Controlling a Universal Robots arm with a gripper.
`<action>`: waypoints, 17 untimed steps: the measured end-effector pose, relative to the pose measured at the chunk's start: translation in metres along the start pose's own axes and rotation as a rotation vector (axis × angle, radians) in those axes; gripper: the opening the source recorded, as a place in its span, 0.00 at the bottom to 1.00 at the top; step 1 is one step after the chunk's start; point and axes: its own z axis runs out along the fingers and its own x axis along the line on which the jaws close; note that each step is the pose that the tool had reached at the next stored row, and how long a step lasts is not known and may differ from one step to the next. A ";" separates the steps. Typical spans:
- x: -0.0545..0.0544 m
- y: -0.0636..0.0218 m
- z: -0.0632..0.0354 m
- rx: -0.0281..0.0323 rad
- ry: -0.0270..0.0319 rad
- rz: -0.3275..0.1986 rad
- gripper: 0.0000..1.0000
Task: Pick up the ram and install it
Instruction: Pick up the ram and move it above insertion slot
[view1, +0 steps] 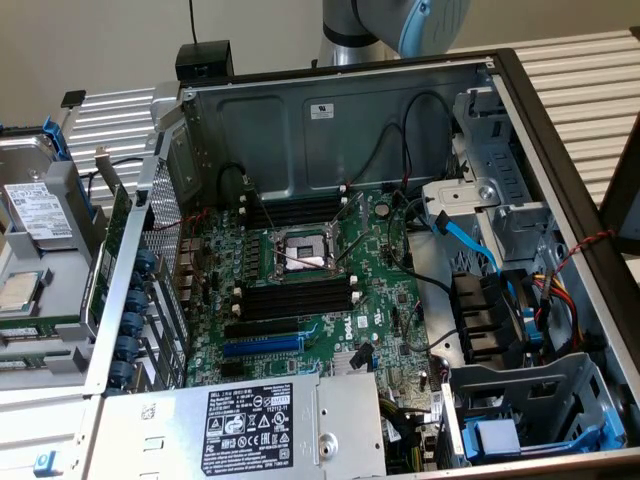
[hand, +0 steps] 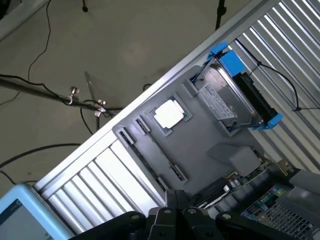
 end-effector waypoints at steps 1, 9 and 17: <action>0.000 0.0000 0.0000 -0.0003 0.0009 -0.018 0.11; 0.000 0.0000 0.0002 -0.0023 0.0088 -0.164 0.11; 0.000 0.0001 0.0003 -0.0031 0.0181 -0.309 0.11</action>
